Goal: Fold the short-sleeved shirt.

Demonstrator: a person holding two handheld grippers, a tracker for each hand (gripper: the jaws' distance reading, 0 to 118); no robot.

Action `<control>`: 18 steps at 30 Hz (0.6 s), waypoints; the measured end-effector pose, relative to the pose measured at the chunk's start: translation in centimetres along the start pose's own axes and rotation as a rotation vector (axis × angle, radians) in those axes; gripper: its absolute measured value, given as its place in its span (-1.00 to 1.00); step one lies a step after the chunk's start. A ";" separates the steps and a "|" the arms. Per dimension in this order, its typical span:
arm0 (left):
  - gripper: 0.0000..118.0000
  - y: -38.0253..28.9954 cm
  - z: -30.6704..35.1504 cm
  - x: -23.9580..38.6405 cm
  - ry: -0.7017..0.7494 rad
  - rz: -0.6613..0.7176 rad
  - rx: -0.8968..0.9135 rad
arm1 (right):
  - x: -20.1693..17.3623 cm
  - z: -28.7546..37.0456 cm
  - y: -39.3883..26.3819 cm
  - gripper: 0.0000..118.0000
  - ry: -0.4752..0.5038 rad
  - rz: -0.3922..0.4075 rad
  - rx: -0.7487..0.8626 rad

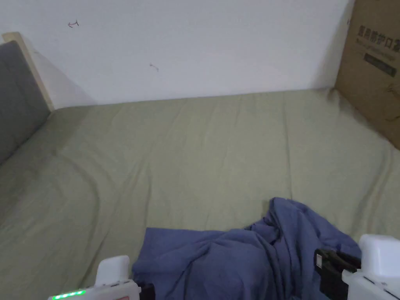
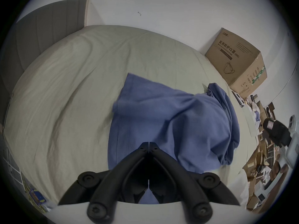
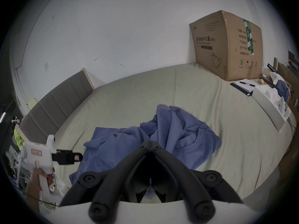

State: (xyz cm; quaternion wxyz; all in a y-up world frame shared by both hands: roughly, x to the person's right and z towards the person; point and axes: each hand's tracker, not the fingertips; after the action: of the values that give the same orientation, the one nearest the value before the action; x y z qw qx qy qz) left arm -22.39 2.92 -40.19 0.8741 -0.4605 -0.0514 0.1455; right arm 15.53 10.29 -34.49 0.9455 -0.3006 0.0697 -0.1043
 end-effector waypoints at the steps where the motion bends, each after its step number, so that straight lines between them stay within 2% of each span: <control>1: -1.00 1.3 -0.7 0.1 0.002 -0.013 0.013 | 0.3 -0.8 0.0 -1.00 -0.005 0.002 -0.009; 2: -1.00 2.7 -1.1 0.5 0.006 -0.025 0.011 | 0.5 -1.5 0.1 -1.00 -0.009 0.002 -0.018; 3: -0.83 4.1 -1.7 0.6 0.019 -0.063 -0.008 | 0.6 -2.0 0.1 -1.00 -0.010 0.001 -0.027; 4: -0.43 5.4 -2.6 0.8 0.039 -0.100 -0.016 | 0.8 -2.6 0.1 -1.00 -0.011 -0.001 -0.036; 6: 0.64 7.4 -4.9 1.3 0.060 -0.171 -0.006 | 1.1 -3.5 0.0 -1.00 -0.015 -0.010 -0.049; 7: 0.77 8.5 -6.2 1.3 0.070 -0.186 -0.030 | 1.3 -3.9 -0.1 -1.00 -0.015 -0.016 -0.058; 14: 0.76 11.9 -13.1 1.1 0.094 -0.189 -0.128 | 2.8 -5.4 -0.7 -1.00 -0.041 -0.019 -0.111; 17: 0.68 10.7 -15.4 1.2 0.142 -0.199 -0.159 | 3.7 -5.8 -1.0 -1.00 -0.054 -0.029 -0.121; 18: 0.60 10.0 -14.4 2.3 0.161 -0.228 -0.120 | 3.9 -5.9 -1.1 -1.00 -0.058 -0.031 -0.124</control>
State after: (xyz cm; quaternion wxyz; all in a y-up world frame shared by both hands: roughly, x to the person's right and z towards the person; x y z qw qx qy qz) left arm -19.08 -2.45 -56.70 0.8572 -0.5133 -0.0417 0.0048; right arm 18.01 5.20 -38.92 0.9249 -0.3625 0.0441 -0.1055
